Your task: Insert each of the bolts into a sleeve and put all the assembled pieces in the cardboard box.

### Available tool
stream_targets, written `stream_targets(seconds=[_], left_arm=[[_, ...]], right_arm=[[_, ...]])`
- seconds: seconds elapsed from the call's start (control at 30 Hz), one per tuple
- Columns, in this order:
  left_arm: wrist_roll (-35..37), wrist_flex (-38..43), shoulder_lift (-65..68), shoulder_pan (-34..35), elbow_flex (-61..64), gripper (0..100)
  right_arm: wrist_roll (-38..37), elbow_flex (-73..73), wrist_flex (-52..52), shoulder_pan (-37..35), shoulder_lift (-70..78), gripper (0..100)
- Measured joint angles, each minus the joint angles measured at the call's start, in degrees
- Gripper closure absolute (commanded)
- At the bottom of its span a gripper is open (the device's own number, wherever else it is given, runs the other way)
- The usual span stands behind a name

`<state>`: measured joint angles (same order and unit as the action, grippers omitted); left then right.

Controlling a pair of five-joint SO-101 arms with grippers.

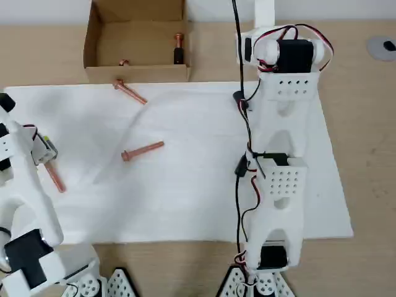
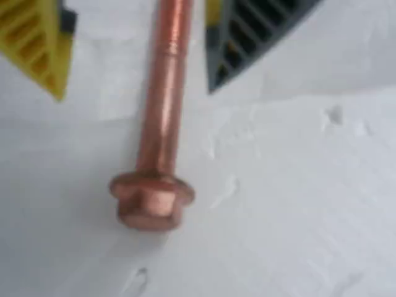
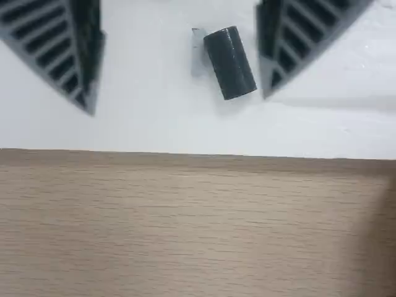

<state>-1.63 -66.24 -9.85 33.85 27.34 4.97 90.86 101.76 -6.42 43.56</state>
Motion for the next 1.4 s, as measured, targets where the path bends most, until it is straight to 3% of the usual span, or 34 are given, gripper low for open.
stream_targets(seconds=[0.57,0.83,1.03,1.23,1.4], left_arm=[[-0.26,0.79,18.64,1.76,-8.53,84],[-0.09,0.62,22.07,1.23,-11.34,99],[0.00,0.70,22.51,0.97,-12.04,99],[0.00,0.70,16.35,1.93,-11.69,99],[-0.09,-6.07,-3.43,1.32,-14.86,99]], right_arm=[[0.00,0.00,0.00,0.00,0.00,79.0],[0.00,0.00,0.00,0.00,0.00,79.0],[0.00,0.00,0.00,0.00,0.00,79.0],[0.00,0.00,0.00,0.00,0.00,79.1],[-0.09,-5.63,0.00,0.00,-0.62,90.8]])
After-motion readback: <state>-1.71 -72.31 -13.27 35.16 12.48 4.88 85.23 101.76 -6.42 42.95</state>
